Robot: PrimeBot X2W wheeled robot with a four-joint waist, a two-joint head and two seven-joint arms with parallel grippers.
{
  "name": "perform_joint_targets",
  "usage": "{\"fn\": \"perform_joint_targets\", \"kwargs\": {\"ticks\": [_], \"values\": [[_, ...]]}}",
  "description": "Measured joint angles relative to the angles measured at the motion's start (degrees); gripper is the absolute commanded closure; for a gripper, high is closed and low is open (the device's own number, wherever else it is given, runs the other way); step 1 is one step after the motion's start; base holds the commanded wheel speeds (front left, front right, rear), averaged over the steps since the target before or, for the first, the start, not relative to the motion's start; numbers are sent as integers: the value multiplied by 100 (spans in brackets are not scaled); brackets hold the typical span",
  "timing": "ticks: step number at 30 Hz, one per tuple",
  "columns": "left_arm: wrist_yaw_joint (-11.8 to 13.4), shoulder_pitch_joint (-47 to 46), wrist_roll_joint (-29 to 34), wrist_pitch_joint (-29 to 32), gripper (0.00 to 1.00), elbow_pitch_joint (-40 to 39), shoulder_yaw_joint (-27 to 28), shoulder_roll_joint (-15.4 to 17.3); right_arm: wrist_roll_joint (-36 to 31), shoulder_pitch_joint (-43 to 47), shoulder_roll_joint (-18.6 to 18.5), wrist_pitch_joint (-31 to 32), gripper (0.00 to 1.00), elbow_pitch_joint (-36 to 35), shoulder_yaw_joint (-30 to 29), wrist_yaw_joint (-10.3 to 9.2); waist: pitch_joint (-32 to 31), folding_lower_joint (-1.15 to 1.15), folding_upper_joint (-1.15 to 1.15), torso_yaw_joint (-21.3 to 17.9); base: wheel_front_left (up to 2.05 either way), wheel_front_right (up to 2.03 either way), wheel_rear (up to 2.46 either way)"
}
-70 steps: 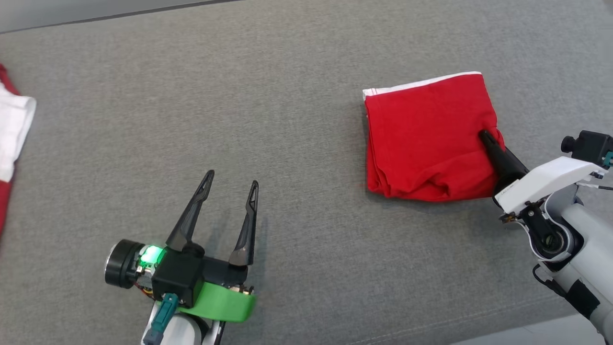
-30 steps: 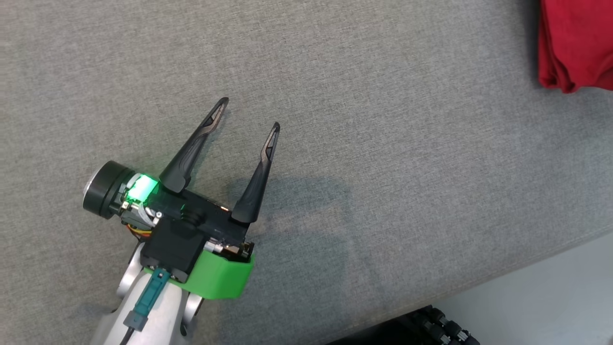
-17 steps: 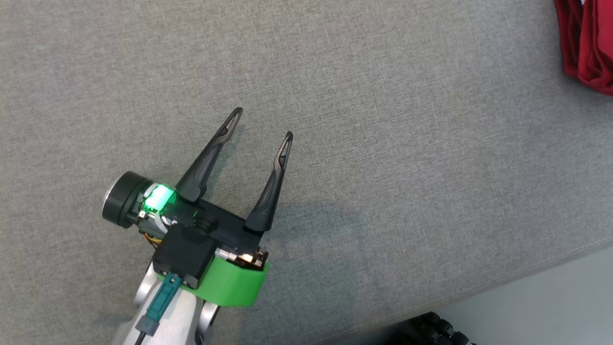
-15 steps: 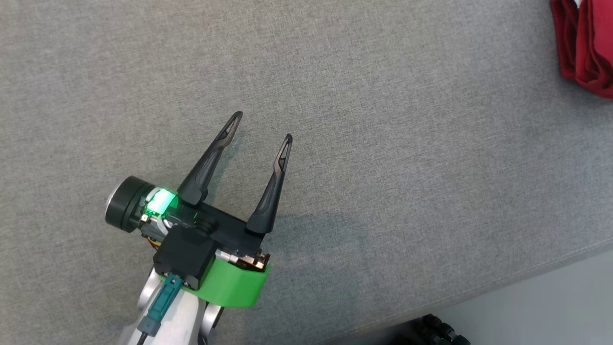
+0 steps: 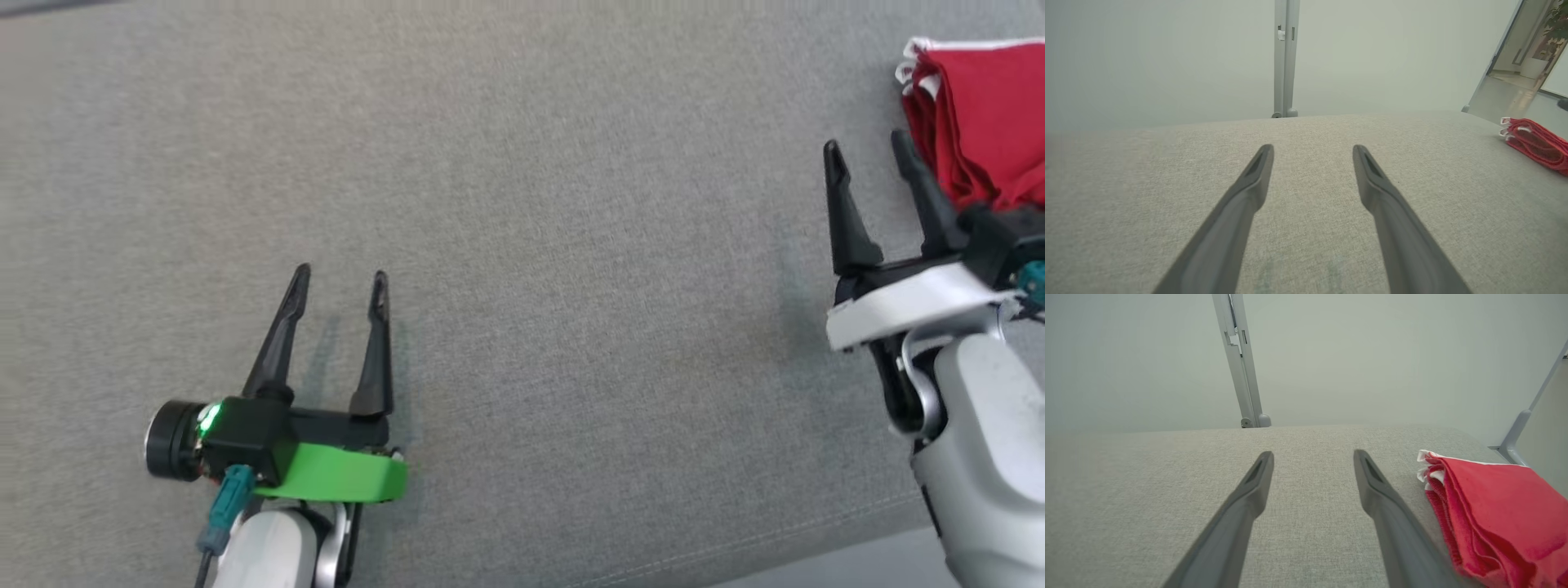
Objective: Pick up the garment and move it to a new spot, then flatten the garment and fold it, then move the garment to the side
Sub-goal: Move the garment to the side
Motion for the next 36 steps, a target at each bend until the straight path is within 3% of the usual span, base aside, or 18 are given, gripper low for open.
{"fn": "perform_joint_targets", "kwargs": {"ticks": [8,17,26,36], "values": [[154,361,-137,0,0,318,449,-35,-545,1197,547,0,0,-945,-285,-1,-840,0,0,420,0,0,0],[437,1024,-393,0,0,410,534,-37,-939,2490,832,0,0,-1596,-303,-1,-1739,0,1,776,0,0,0],[379,1597,-225,0,0,388,620,-44,-1227,3385,1145,0,0,-1594,-411,-1,-2382,-1,1,1014,0,0,0],[379,1841,-277,0,0,363,621,-44,-1211,3535,1250,0,0,-1445,-346,-1,-2570,-1,0,853,0,0,0]]}}
